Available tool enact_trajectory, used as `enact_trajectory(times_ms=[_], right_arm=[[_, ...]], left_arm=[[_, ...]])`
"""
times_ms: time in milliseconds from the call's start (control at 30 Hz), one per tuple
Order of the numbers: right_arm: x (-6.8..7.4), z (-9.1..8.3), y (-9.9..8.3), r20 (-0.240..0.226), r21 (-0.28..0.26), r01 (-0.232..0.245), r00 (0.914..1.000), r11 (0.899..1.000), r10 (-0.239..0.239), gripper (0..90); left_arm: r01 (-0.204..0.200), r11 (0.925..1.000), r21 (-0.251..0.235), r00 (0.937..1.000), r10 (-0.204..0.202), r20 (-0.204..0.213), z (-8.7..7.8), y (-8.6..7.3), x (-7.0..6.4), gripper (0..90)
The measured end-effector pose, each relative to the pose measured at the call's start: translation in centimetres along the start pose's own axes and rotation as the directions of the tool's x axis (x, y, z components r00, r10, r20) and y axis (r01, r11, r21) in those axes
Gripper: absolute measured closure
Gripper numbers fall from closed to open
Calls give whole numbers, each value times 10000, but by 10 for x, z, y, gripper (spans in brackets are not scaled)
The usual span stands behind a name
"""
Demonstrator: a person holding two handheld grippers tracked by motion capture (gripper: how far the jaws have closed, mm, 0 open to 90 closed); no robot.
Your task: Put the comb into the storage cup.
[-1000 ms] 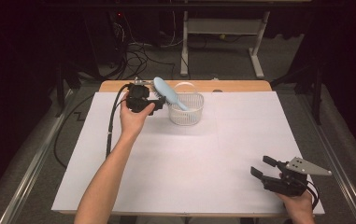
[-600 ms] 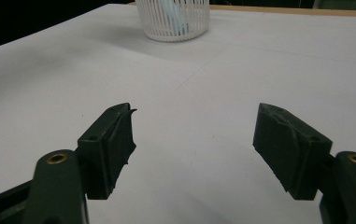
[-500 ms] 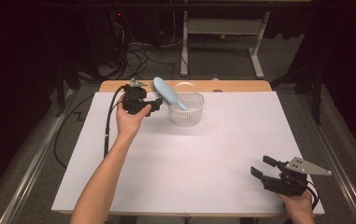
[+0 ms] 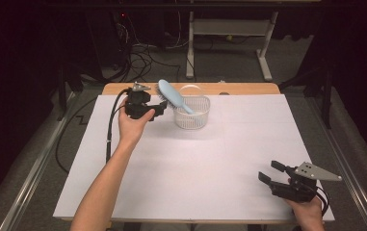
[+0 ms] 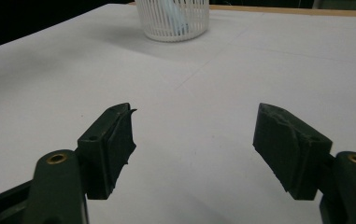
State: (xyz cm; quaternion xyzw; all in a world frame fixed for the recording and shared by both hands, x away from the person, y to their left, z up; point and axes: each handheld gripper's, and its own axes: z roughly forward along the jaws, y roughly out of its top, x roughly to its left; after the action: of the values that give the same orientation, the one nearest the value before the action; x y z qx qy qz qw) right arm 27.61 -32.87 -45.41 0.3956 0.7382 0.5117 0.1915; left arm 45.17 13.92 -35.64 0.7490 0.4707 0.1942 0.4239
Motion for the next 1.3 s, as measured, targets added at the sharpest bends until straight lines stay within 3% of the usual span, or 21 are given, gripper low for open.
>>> enact_trajectory(times_ms=[1300], right_arm=[[0, 0, 0, 24, -39, -15, 10000, 10000, 15, 293]], left_arm=[[-213, 9996, -178, 9998, 214, 45, -15, -12, -1, 307]])
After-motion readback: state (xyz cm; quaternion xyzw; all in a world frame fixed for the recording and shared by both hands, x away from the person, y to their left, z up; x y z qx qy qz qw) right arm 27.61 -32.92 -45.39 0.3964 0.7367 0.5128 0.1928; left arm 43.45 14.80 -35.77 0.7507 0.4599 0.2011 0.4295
